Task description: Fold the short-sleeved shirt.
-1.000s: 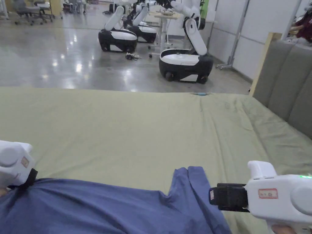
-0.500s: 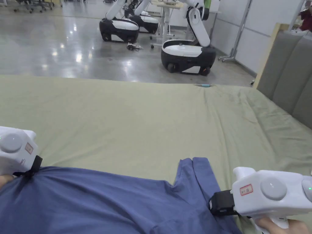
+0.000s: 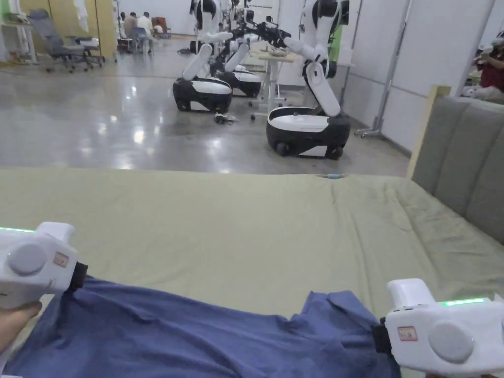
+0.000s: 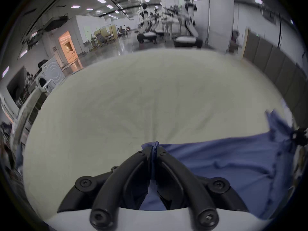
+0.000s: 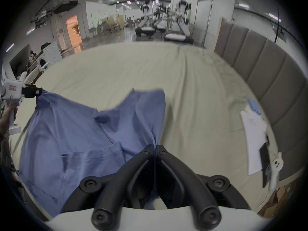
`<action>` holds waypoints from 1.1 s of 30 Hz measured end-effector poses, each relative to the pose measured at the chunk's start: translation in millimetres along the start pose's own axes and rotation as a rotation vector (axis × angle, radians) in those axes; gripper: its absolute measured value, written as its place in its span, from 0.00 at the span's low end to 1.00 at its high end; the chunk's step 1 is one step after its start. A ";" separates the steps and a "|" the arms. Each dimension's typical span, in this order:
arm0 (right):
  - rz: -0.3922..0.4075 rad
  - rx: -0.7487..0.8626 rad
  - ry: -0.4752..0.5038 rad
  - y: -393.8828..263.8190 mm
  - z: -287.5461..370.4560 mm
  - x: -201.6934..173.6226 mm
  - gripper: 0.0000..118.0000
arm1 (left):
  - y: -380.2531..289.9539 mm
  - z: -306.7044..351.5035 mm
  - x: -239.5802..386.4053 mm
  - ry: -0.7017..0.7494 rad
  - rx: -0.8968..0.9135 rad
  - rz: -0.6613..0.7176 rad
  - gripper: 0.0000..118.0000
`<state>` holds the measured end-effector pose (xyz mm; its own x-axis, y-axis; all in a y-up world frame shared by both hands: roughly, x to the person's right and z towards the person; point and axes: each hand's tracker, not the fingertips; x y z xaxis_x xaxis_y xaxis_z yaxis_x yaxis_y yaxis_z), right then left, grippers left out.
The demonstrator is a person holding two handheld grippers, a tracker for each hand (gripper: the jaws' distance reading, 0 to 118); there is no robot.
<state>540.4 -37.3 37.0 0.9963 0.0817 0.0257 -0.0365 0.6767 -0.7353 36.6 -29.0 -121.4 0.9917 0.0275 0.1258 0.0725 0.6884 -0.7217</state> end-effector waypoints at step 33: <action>-0.041 0.734 -0.035 298.2 298.3 -4.9 0.02 | 137.1 395.4 -37.7 0.233 0.745 0.032 0.05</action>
<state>501.5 382.3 19.6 0.9954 0.0604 0.0742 -0.0536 0.9945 -0.0905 -32.9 351.0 44.0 0.9948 -0.0412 -0.0933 0.0352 0.9973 -0.0647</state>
